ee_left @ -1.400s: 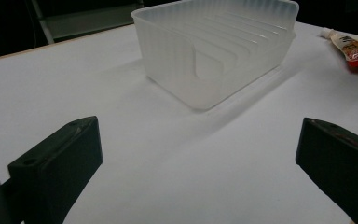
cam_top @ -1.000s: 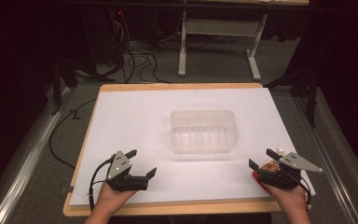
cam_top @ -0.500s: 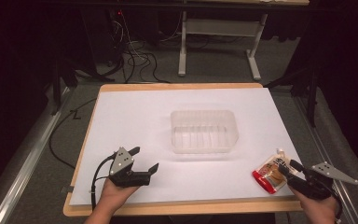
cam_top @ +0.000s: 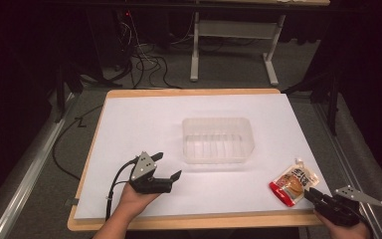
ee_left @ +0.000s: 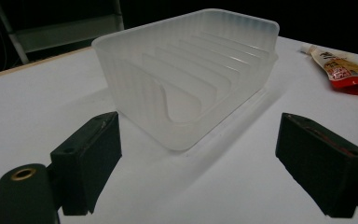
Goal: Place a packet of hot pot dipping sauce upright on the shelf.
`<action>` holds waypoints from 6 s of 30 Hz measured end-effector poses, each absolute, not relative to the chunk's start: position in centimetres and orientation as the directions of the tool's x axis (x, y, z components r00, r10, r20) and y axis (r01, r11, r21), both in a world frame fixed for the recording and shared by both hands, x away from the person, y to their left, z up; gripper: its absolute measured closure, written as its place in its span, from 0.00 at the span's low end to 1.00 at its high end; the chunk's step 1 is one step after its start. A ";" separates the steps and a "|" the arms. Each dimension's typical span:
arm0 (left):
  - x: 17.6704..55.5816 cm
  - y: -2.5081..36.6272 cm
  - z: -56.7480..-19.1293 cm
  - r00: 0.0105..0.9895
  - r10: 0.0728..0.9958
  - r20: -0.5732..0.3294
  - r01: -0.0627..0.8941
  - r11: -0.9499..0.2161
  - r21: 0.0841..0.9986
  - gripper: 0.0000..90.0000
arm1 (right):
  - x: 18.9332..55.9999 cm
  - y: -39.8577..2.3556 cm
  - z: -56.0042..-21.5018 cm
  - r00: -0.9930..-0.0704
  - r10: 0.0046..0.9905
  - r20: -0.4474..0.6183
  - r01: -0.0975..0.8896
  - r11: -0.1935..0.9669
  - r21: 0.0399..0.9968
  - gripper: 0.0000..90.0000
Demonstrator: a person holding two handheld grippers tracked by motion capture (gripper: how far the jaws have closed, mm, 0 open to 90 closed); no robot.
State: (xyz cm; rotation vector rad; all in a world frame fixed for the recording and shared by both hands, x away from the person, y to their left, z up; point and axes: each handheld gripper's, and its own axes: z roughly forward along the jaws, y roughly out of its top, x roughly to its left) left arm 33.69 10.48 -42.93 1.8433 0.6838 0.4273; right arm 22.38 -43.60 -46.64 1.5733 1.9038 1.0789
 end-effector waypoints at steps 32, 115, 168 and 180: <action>31.1 15.5 -42.9 0.689 0.725 -0.013 0.285 -0.254 0.924 0.16 | 28.3 -38.6 -46.9 -0.406 0.906 0.118 0.611 0.174 0.772 0.94; 31.2 15.2 -43.5 0.715 0.699 -0.008 0.295 -0.292 0.910 0.15 | 28.2 -45.4 -46.0 -0.172 0.905 0.390 0.572 -0.231 0.787 1.00; 31.1 15.1 -43.6 0.724 0.690 -0.014 0.293 -0.289 0.911 0.15 | 26.8 -39.5 -43.0 -0.242 0.968 0.072 0.355 0.020 0.935 0.95; 31.1 15.2 -43.5 0.725 0.689 -0.013 0.291 -0.290 0.912 0.15 | 26.7 -39.1 -41.9 -0.261 0.959 0.108 0.314 -0.021 0.949 1.00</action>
